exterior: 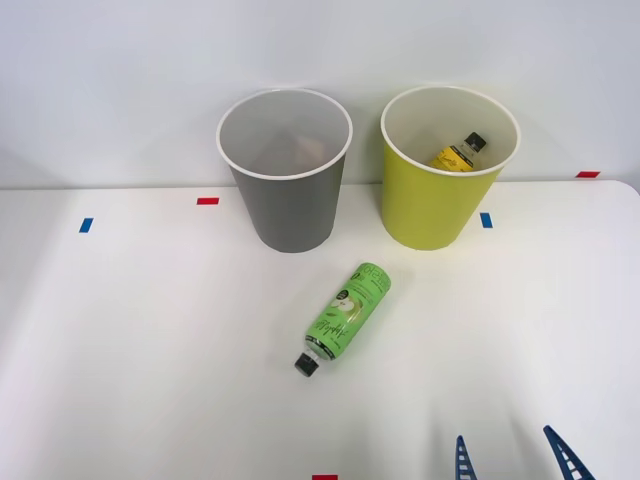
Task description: Put cans in the gray bin, plastic bottles in the light green bin
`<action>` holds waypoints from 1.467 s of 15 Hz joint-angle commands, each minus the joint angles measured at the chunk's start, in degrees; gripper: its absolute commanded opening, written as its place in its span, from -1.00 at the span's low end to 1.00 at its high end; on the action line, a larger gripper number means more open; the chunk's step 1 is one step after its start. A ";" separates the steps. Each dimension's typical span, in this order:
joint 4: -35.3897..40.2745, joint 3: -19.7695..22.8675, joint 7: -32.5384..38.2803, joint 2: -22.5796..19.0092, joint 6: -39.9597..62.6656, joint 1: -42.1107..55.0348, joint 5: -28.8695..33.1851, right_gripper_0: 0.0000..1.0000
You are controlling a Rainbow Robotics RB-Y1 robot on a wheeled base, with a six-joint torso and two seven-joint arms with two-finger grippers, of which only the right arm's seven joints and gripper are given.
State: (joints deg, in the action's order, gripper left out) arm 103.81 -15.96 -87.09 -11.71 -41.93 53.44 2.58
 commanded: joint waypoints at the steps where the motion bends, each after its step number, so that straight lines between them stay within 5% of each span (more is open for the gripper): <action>1: -0.72 -0.12 -0.09 -0.16 0.00 0.44 0.06 1.00; 22: -0.63 -0.21 0.08 -0.25 0.00 0.88 -0.03 1.00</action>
State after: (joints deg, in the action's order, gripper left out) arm 103.18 -16.17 -87.02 -11.95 -41.93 54.32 2.55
